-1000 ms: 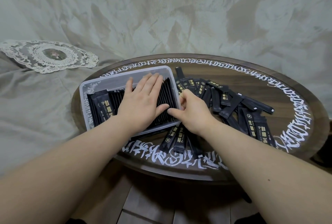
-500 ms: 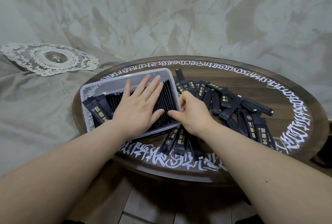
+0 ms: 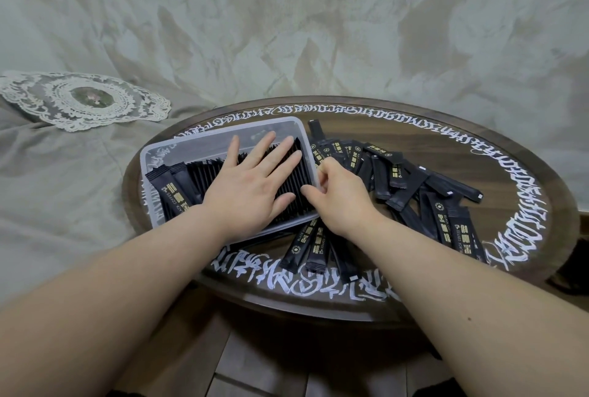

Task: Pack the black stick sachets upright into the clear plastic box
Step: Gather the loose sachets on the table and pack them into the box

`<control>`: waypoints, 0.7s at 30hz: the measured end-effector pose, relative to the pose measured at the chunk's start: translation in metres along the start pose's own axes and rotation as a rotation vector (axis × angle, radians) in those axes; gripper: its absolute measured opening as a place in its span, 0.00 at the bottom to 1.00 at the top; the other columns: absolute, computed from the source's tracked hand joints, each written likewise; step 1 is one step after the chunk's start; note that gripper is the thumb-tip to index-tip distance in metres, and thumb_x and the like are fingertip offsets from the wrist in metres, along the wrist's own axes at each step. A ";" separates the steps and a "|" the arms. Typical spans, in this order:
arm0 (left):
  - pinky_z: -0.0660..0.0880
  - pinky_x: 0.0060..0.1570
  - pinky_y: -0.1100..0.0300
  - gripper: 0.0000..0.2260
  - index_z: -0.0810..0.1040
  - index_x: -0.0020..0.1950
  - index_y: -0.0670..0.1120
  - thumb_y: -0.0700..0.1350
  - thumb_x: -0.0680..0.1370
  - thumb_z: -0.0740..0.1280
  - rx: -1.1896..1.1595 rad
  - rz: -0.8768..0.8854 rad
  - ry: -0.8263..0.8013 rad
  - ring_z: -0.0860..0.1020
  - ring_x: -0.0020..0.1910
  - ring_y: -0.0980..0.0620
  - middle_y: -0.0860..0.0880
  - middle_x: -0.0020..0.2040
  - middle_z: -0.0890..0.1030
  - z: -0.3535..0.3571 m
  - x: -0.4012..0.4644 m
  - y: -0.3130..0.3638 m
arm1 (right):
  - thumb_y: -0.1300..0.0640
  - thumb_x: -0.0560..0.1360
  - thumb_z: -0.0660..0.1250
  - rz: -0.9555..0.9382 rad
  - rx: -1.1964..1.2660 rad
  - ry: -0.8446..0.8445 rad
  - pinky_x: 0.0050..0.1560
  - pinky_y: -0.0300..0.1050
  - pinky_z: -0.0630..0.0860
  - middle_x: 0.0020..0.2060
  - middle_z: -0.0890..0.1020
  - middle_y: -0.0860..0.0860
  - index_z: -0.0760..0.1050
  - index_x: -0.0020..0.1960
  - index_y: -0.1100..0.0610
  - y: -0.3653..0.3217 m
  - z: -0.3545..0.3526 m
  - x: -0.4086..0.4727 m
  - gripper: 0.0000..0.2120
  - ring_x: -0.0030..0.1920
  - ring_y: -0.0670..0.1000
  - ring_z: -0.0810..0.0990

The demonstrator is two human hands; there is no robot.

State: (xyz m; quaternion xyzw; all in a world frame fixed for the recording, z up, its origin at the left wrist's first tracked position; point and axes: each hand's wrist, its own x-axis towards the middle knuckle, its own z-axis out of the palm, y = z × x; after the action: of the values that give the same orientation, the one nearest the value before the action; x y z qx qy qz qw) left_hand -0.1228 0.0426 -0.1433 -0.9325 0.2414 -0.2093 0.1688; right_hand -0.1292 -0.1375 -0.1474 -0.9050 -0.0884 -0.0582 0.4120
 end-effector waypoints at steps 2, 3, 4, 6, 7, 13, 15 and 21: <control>0.52 0.70 0.35 0.29 0.63 0.76 0.48 0.61 0.79 0.48 -0.021 -0.005 -0.001 0.57 0.76 0.43 0.47 0.77 0.62 -0.003 0.001 0.000 | 0.52 0.76 0.66 0.010 -0.006 0.024 0.37 0.45 0.65 0.33 0.74 0.48 0.65 0.42 0.55 -0.001 0.002 0.000 0.11 0.37 0.51 0.73; 0.53 0.70 0.36 0.29 0.64 0.75 0.47 0.61 0.79 0.49 -0.041 -0.013 0.028 0.57 0.76 0.43 0.47 0.76 0.62 -0.006 0.000 -0.001 | 0.51 0.76 0.66 0.009 -0.010 0.035 0.37 0.45 0.65 0.33 0.74 0.48 0.66 0.43 0.55 -0.002 0.002 0.001 0.11 0.37 0.51 0.73; 0.55 0.70 0.37 0.28 0.65 0.75 0.47 0.60 0.79 0.51 -0.072 -0.031 0.076 0.58 0.76 0.43 0.47 0.76 0.64 -0.010 -0.001 -0.002 | 0.51 0.76 0.66 0.009 -0.012 0.042 0.38 0.45 0.66 0.33 0.75 0.48 0.66 0.43 0.55 -0.002 0.002 0.001 0.11 0.37 0.51 0.73; 0.59 0.70 0.40 0.27 0.68 0.72 0.45 0.58 0.78 0.55 -0.161 -0.103 0.211 0.60 0.75 0.41 0.45 0.74 0.67 -0.021 -0.008 -0.005 | 0.50 0.77 0.66 0.018 -0.010 0.049 0.38 0.46 0.67 0.34 0.75 0.49 0.66 0.43 0.56 -0.003 0.002 0.001 0.12 0.38 0.52 0.74; 0.61 0.69 0.41 0.25 0.70 0.71 0.44 0.56 0.78 0.58 -0.200 -0.154 0.286 0.61 0.74 0.41 0.44 0.73 0.69 -0.027 -0.013 -0.008 | 0.50 0.77 0.65 0.022 -0.005 0.051 0.38 0.46 0.68 0.34 0.75 0.50 0.66 0.43 0.56 -0.003 0.002 0.001 0.12 0.38 0.52 0.74; 0.56 0.70 0.46 0.36 0.59 0.76 0.46 0.54 0.73 0.71 -0.383 -0.829 0.331 0.57 0.73 0.42 0.44 0.76 0.60 -0.037 -0.056 -0.030 | 0.50 0.77 0.65 0.034 -0.014 0.068 0.38 0.47 0.68 0.33 0.74 0.51 0.65 0.43 0.57 -0.008 0.003 -0.002 0.13 0.37 0.53 0.73; 0.53 0.72 0.47 0.43 0.54 0.78 0.45 0.56 0.70 0.73 -0.508 -1.069 0.249 0.56 0.74 0.42 0.43 0.77 0.57 -0.030 -0.066 -0.034 | 0.49 0.77 0.66 0.029 -0.037 0.075 0.39 0.48 0.69 0.34 0.75 0.52 0.65 0.44 0.57 -0.010 0.003 -0.003 0.14 0.38 0.54 0.73; 0.58 0.70 0.49 0.48 0.52 0.78 0.43 0.59 0.68 0.75 -0.615 -1.092 0.195 0.62 0.69 0.39 0.38 0.70 0.65 -0.020 -0.066 -0.023 | 0.42 0.74 0.67 0.071 -0.119 0.113 0.41 0.50 0.70 0.40 0.77 0.53 0.66 0.46 0.56 -0.013 0.005 -0.007 0.18 0.43 0.57 0.76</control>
State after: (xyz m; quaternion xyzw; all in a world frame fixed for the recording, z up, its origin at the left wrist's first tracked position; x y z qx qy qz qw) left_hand -0.1764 0.0914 -0.1368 -0.9036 -0.2057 -0.2703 -0.2608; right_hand -0.1383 -0.1259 -0.1421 -0.9258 -0.0290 -0.0996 0.3635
